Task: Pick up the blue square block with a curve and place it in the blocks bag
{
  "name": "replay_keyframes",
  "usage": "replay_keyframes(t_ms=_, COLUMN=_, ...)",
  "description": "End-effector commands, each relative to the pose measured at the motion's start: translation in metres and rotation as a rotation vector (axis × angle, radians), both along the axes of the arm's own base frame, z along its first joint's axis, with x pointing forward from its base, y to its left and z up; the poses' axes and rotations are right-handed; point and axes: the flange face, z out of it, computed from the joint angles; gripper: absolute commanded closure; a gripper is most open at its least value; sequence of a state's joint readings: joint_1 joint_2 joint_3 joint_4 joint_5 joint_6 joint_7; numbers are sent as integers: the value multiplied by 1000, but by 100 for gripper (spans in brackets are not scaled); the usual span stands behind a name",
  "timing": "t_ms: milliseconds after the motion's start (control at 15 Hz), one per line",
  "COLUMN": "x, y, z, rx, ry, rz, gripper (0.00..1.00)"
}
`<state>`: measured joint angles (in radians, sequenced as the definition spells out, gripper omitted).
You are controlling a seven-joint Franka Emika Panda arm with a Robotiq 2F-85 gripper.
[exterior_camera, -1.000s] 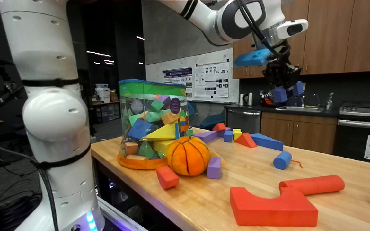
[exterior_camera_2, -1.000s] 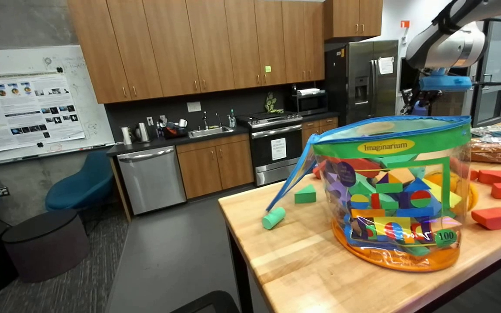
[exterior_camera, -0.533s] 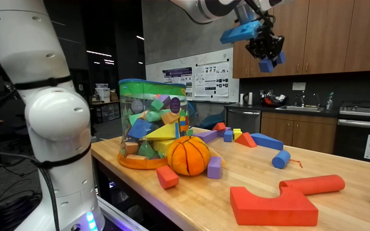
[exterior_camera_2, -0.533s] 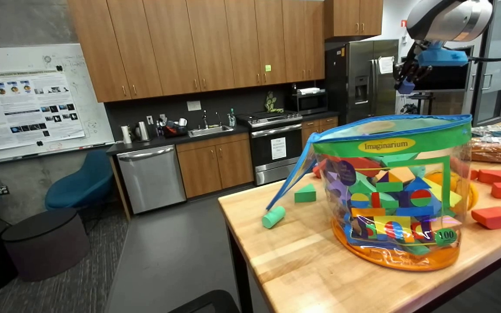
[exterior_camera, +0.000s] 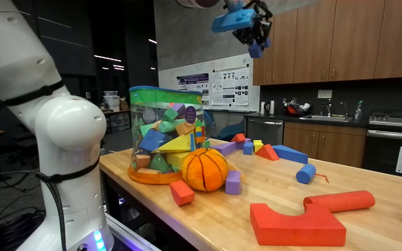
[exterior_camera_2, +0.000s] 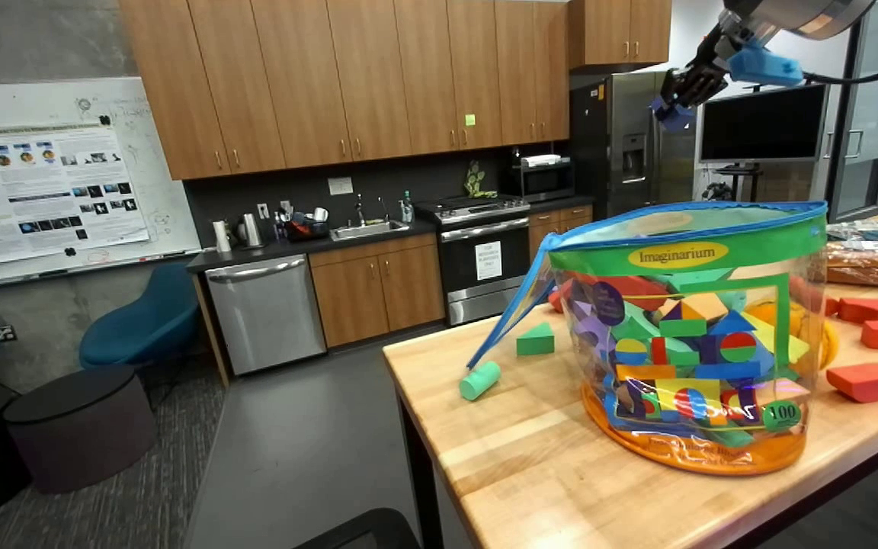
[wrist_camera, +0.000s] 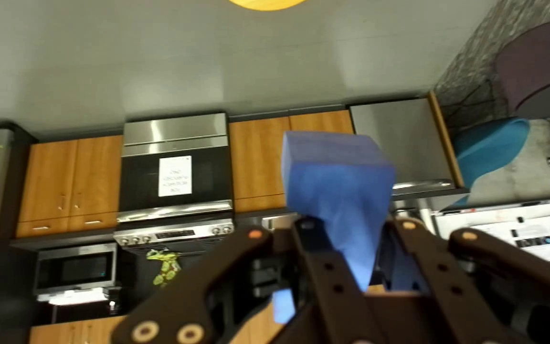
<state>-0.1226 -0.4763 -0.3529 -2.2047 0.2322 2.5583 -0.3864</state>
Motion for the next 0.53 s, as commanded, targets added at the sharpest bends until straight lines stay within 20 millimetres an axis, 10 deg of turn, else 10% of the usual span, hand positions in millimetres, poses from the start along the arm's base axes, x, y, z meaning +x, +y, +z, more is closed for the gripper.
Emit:
replay_keyframes(t_ms=0, x=-22, y=38, z=-1, rx=-38, ry=-31, rz=192, gripper=94)
replay_keyframes(t_ms=467, x=-40, y=95, z=-30, rx=-162, ry=49, rz=499, gripper=94)
